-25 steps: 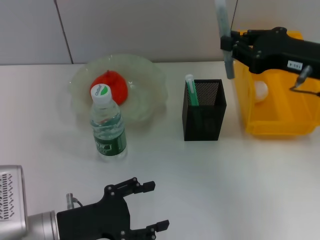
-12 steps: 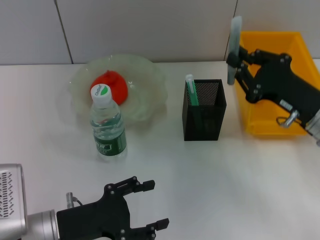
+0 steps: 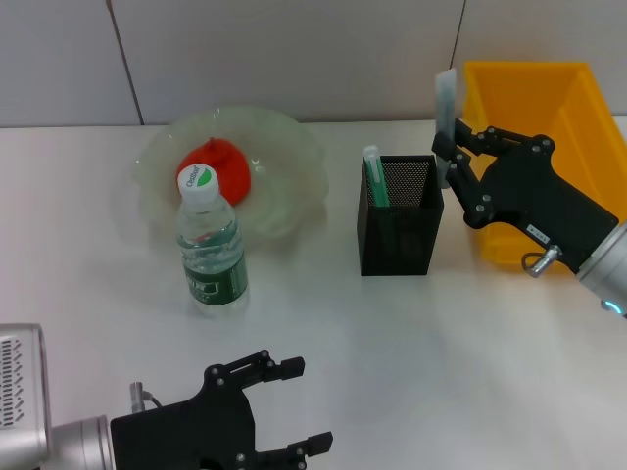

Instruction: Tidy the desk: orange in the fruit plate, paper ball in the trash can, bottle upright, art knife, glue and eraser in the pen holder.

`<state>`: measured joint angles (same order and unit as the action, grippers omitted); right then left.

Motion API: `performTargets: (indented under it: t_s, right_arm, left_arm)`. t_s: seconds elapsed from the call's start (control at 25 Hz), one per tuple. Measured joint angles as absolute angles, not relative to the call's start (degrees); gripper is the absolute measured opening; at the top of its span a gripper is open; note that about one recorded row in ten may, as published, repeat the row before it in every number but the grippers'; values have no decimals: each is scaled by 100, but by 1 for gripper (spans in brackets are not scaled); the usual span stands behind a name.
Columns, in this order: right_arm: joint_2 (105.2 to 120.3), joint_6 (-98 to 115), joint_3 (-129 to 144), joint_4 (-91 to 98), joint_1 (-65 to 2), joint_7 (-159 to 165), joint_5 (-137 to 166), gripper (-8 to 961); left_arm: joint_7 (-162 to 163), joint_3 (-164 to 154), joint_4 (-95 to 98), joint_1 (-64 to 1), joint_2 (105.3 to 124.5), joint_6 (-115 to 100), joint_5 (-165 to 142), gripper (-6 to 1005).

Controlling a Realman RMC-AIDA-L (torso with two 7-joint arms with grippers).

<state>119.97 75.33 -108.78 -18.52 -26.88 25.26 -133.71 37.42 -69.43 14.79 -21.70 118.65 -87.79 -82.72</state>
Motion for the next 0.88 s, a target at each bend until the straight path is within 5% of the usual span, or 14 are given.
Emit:
performTargets:
  t_s: [0.4, 0.88]
  right_arm:
    - [11998, 6904, -10858, -1202, -3394, 2616, -13388, 157]
    - [11994, 6490, -10569, -1196, -3428, 3130, -13371, 162]
  left_arm:
    - [4075, -6965, 1476, -2161, 11856, -8997, -8276, 800]
    - [4086, -6970, 1476, -2119, 11856, -9105, -8304, 800]
